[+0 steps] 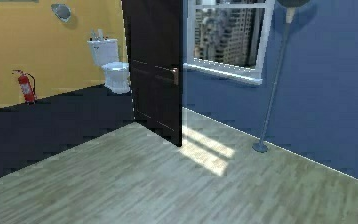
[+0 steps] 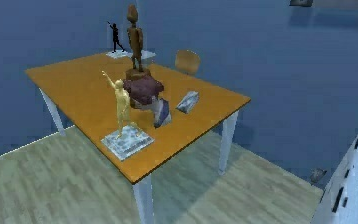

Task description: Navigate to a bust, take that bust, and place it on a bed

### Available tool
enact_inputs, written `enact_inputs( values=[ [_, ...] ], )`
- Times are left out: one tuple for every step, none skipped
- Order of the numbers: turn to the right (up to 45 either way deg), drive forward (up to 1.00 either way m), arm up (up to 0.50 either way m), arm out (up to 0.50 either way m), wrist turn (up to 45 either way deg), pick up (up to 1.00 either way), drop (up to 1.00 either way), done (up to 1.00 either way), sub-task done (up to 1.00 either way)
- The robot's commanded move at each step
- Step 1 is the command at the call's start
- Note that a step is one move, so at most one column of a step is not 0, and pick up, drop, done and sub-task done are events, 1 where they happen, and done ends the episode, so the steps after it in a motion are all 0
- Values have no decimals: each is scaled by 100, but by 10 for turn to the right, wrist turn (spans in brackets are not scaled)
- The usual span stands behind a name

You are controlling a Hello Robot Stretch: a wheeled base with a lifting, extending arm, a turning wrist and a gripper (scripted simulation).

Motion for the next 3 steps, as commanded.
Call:
enact_inputs(
  values=[
    [0,0,38,0,0,0,0,0,0],
    [0,0,0,50,0,0,0,0,0],
    [0,0,0,0,450,0,0,0,0]
  ],
)
